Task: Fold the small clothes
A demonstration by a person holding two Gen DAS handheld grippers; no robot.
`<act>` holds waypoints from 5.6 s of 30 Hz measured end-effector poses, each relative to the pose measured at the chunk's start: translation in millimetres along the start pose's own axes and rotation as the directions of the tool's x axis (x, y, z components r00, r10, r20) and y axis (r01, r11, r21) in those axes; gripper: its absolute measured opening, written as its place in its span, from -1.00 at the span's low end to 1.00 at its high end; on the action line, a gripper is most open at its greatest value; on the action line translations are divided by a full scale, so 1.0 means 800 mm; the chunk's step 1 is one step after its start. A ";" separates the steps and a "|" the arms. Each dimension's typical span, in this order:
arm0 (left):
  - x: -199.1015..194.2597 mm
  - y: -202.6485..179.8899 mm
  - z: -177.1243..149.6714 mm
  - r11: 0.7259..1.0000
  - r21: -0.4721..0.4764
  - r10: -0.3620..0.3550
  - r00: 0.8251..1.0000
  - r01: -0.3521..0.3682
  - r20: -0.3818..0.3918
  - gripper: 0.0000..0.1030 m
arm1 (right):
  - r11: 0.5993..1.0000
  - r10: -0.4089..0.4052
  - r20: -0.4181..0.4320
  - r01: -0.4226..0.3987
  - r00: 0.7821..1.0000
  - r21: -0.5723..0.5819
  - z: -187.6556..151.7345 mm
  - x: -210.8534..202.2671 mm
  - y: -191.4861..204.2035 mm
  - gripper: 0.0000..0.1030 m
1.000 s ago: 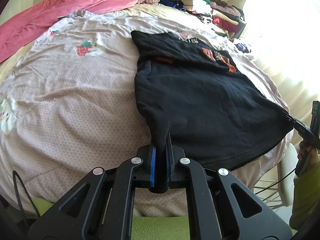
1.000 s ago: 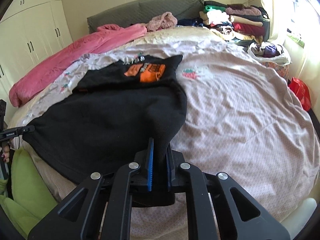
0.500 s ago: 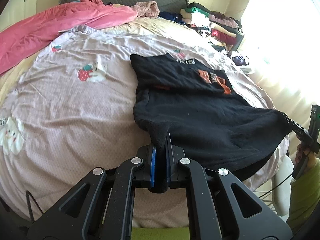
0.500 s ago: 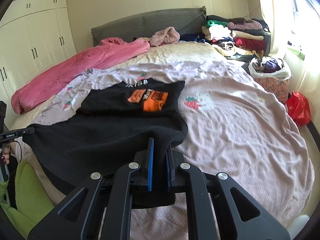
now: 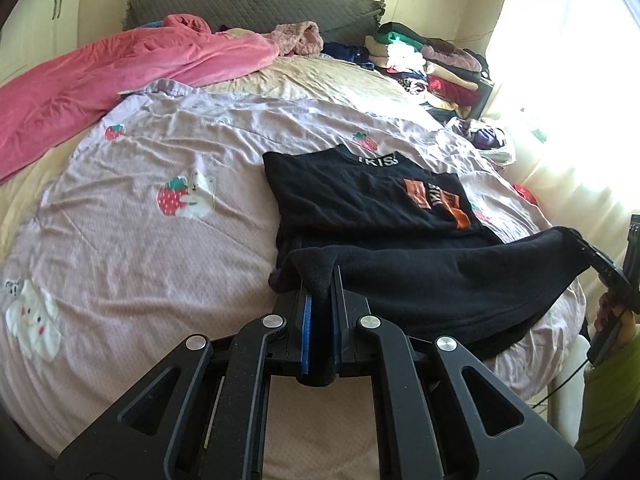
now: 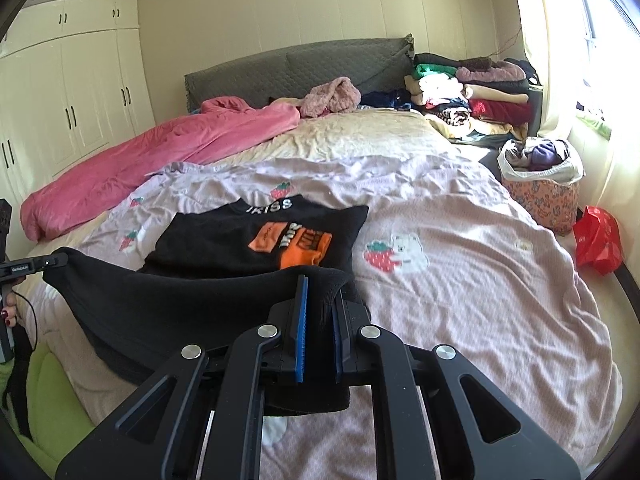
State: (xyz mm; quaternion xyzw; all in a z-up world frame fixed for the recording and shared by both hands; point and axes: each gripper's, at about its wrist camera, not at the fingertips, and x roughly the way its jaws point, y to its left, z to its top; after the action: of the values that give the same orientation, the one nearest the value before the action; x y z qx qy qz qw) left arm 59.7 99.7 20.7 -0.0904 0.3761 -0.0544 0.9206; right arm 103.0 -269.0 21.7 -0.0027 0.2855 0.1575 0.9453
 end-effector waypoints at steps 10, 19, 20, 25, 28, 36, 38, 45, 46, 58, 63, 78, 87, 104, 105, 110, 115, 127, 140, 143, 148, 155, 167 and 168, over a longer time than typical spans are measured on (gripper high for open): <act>0.018 -0.004 0.032 0.997 0.036 0.067 0.997 -0.068 0.022 -0.96 | 0.999 -0.005 0.031 0.006 1.000 -0.034 0.041 0.030 0.000 -0.83; 0.033 -0.016 0.049 0.991 0.085 0.101 0.994 -0.104 0.044 -0.96 | 0.999 -0.010 0.042 0.012 0.999 -0.044 0.056 0.051 -0.002 -0.83; 0.035 -0.017 0.050 0.991 0.089 0.101 0.994 -0.104 0.045 -0.96 | 0.999 -0.012 0.047 0.014 0.999 -0.050 0.058 0.053 -0.003 -0.83; 0.049 -0.013 0.058 0.989 0.090 0.112 0.992 -0.116 0.049 -0.96 | 0.999 -0.026 0.037 0.028 0.999 -0.041 0.060 0.067 -0.008 -0.83; 0.060 -0.008 0.060 0.988 0.089 0.121 0.991 -0.125 0.047 -0.96 | 0.999 -0.034 0.025 0.035 0.999 -0.036 0.061 0.080 -0.012 -0.83; 0.089 0.002 0.065 0.985 0.091 0.142 0.989 -0.146 0.046 -0.96 | 0.997 -0.068 -0.021 0.067 0.997 -0.028 0.060 0.124 -0.020 -0.82; 0.099 0.005 0.067 0.984 0.094 0.151 0.988 -0.154 0.039 -0.96 | 0.997 -0.076 -0.035 0.075 0.996 -0.028 0.059 0.137 -0.021 -0.82; 0.131 0.013 0.082 0.982 0.088 0.167 0.986 -0.168 0.020 -0.96 | 0.991 -0.129 -0.068 0.126 0.989 -0.054 0.064 0.175 -0.020 -0.82; 0.135 0.013 0.084 0.981 0.091 0.169 0.985 -0.170 0.020 -0.96 | 0.990 -0.137 -0.073 0.134 0.988 -0.052 0.064 0.180 -0.020 -0.82; 0.187 0.033 0.097 0.983 0.048 0.178 0.983 -0.176 -0.037 -0.94 | 0.982 -0.188 -0.160 0.187 0.969 -0.024 0.061 0.253 -0.027 -0.82; 0.192 0.034 0.088 0.982 0.050 0.184 0.982 -0.183 -0.036 -0.82 | 0.982 -0.187 -0.182 0.186 0.965 -0.025 0.055 0.262 -0.027 -0.76; 0.131 0.018 0.091 0.981 0.055 0.180 0.981 -0.184 0.067 -0.11 | 0.979 -0.196 -0.118 0.201 0.973 0.032 0.062 0.210 -0.036 0.25; 0.097 -0.010 0.066 0.982 0.085 0.156 0.981 -0.167 0.117 0.25 | 0.982 -0.188 -0.043 0.188 0.981 0.001 0.062 0.144 -0.036 0.36; 0.081 -0.026 -0.003 0.979 0.146 0.133 0.989 -0.142 0.071 0.31 | 0.994 -0.058 -0.060 0.052 0.996 -0.094 0.011 0.099 0.024 0.44; 0.083 -0.027 -0.007 0.978 0.151 0.134 0.989 -0.143 0.064 0.31 | 0.995 -0.047 -0.072 0.040 0.996 -0.095 0.006 0.101 0.028 0.44; 0.092 -0.038 -0.020 0.979 0.166 0.111 0.993 -0.117 0.045 0.30 | 0.997 -0.002 -0.121 -0.008 0.993 -0.076 -0.013 0.110 0.040 0.44; 0.109 -0.051 -0.024 0.985 0.167 0.047 0.999 -0.048 0.009 0.19 | 0.997 0.041 -0.147 -0.050 0.988 -0.062 -0.024 0.118 0.049 0.44; 0.148 -0.036 0.014 0.990 0.132 0.051 0.999 -0.052 0.011 0.19 | 0.987 0.136 -0.178 -0.148 0.975 -0.057 0.007 0.160 0.076 0.44; 0.196 -0.019 0.070 0.989 0.127 0.083 0.997 -0.082 -0.006 0.19 | 0.967 0.137 -0.283 -0.190 0.949 -0.171 0.009 0.241 0.144 0.41; 0.199 -0.006 0.098 0.988 0.117 0.102 0.995 -0.103 0.020 0.19 | 0.971 0.133 -0.237 -0.174 0.962 -0.163 0.035 0.254 0.139 0.41; 0.204 0.029 0.143 0.993 0.032 0.111 0.993 -0.112 0.040 0.19 | 0.976 0.096 -0.178 -0.127 0.979 -0.175 0.089 0.284 0.127 0.41; 0.183 0.071 0.153 0.987 -0.020 0.161 0.984 -0.160 0.070 0.19 | 0.989 0.024 -0.081 -0.036 0.996 -0.145 0.149 0.270 0.071 0.44; 0.200 0.081 0.113 0.991 0.058 0.124 0.992 -0.124 0.003 0.19 | 0.985 -0.078 -0.133 0.056 0.988 -0.162 0.066 0.205 -0.011 0.44; 0.203 0.078 0.111 0.991 0.067 0.118 0.993 -0.117 -0.002 0.19 | 0.985 -0.078 -0.135 0.056 0.988 -0.164 0.064 0.205 -0.011 0.44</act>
State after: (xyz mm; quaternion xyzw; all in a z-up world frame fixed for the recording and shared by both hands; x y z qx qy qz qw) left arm 239.1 144.7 -40.9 -0.0371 0.3815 -0.0129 0.9236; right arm 262.3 -224.2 -24.4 -0.0991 0.3378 0.1473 0.9243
